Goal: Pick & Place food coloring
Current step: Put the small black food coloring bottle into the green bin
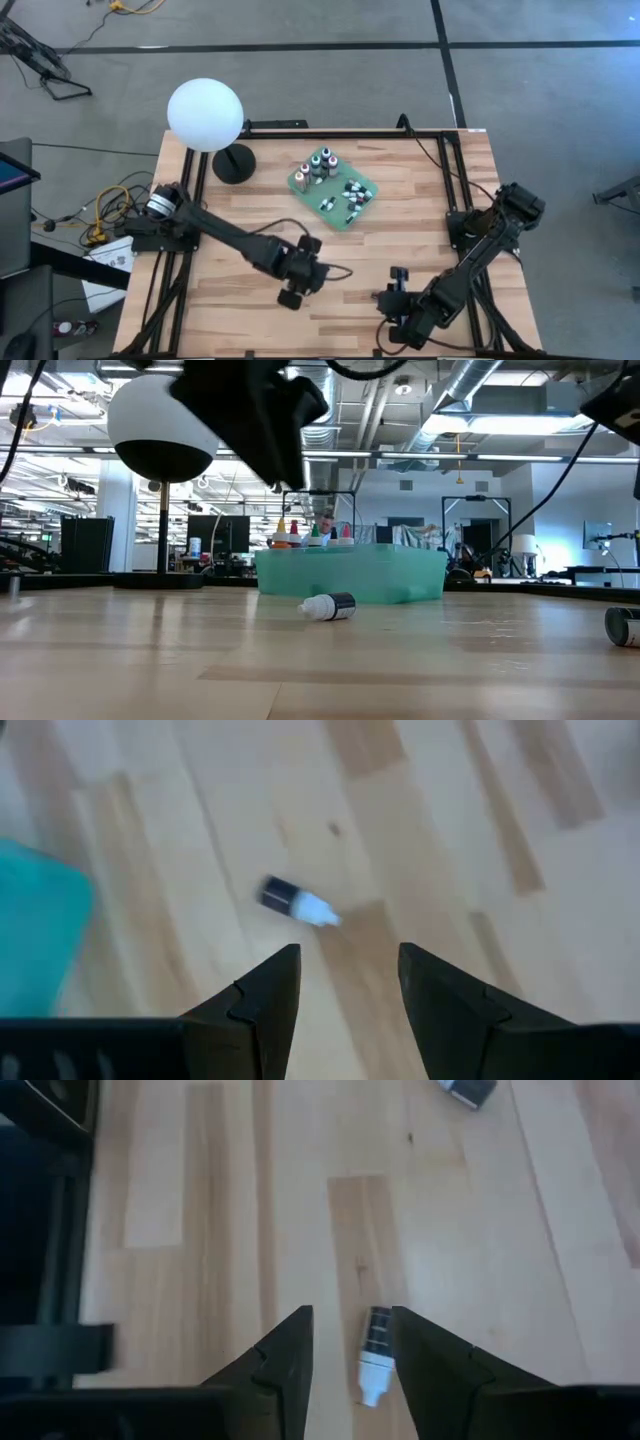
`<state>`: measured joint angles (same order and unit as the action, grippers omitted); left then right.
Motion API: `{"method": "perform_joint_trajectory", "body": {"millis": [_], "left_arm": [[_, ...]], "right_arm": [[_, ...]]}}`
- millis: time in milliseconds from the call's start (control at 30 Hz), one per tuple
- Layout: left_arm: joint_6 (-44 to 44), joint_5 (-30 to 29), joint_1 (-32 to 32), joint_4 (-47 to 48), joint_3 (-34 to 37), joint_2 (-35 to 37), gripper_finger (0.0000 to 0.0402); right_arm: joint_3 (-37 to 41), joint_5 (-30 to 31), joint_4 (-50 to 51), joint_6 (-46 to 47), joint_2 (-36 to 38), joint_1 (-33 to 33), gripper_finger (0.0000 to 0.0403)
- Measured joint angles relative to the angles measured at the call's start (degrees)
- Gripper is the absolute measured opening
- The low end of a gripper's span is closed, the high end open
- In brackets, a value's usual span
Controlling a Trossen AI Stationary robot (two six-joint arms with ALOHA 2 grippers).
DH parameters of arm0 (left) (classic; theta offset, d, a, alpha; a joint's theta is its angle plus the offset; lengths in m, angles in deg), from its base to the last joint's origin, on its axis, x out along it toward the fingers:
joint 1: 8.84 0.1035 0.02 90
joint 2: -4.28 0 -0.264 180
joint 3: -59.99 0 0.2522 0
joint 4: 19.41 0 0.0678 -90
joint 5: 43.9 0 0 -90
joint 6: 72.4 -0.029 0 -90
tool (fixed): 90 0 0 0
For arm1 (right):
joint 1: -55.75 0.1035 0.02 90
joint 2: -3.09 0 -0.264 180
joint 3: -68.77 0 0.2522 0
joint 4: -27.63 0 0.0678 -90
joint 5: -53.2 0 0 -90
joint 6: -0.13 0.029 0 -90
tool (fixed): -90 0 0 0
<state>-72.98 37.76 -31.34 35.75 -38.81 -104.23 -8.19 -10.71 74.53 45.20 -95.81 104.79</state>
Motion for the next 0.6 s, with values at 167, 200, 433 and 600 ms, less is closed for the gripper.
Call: {"method": "perform_joint_trajectory", "body": {"millis": [167, 200, 433, 600], "left_arm": [[4.17, -0.66, -4.62, 2.72, 0.00, 0.00, 0.0165], [5.00, -1.44, -5.57, 3.22, 0.00, 0.00, 0.0165], [8.85, -8.16, -9.66, 5.39, 0.00, 0.00, 0.0150], [10.22, -8.85, -10.78, 5.73, 0.00, 0.00, 0.0134]], "right_arm": [[-0.02, -1.93, -0.77, 0.98, 0.58, -0.33, 0.0152], [-0.04, -1.95, -0.91, 1.01, 0.67, -0.33, 0.0158], [-0.02, -2.32, -0.52, 1.48, -1.47, -0.99, 0.0188], [-0.02, -4.45, -0.20, 2.92, -3.48, -3.09, 0.0196]]}}
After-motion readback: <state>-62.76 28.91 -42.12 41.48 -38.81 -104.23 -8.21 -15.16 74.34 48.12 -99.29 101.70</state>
